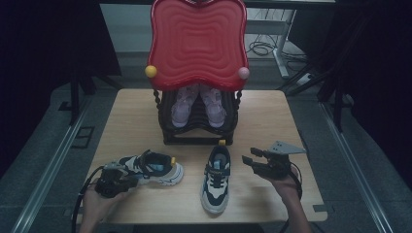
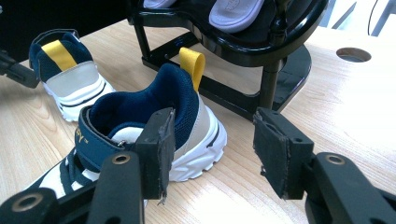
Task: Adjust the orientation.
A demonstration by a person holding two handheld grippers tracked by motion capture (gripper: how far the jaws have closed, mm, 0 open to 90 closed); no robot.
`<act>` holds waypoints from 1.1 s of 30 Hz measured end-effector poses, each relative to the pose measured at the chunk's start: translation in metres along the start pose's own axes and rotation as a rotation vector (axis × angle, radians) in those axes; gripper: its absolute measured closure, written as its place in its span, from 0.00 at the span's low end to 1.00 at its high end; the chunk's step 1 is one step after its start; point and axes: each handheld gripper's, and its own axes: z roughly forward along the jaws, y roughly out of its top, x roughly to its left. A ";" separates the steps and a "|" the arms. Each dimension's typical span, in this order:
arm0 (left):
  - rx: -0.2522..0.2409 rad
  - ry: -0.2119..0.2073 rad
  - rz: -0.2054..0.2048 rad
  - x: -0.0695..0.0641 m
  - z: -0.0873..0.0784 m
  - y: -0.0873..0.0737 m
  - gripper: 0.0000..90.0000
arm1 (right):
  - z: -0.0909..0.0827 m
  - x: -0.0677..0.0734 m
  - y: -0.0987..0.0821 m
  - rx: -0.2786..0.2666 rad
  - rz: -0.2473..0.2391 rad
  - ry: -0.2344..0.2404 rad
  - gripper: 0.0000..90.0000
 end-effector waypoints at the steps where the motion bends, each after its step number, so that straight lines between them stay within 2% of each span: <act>1: 0.000 0.002 -0.004 0.002 0.000 0.001 1.00 | 0.000 0.000 0.000 0.000 0.000 0.000 0.54; 11: -0.021 0.001 -0.034 0.022 0.004 0.011 1.00 | 0.000 -0.001 0.000 0.002 0.006 -0.001 0.54; 20: -0.041 -0.011 -0.046 0.026 0.000 0.010 1.00 | 0.001 -0.001 -0.001 0.005 0.007 -0.003 0.54; 25: -0.082 -0.029 -0.044 0.020 -0.010 0.011 1.00 | 0.000 -0.002 -0.001 0.005 0.009 -0.008 0.54; 33: -0.162 -0.057 -0.006 -0.001 -0.031 0.024 1.00 | -0.001 -0.001 -0.001 -0.001 0.012 -0.009 0.54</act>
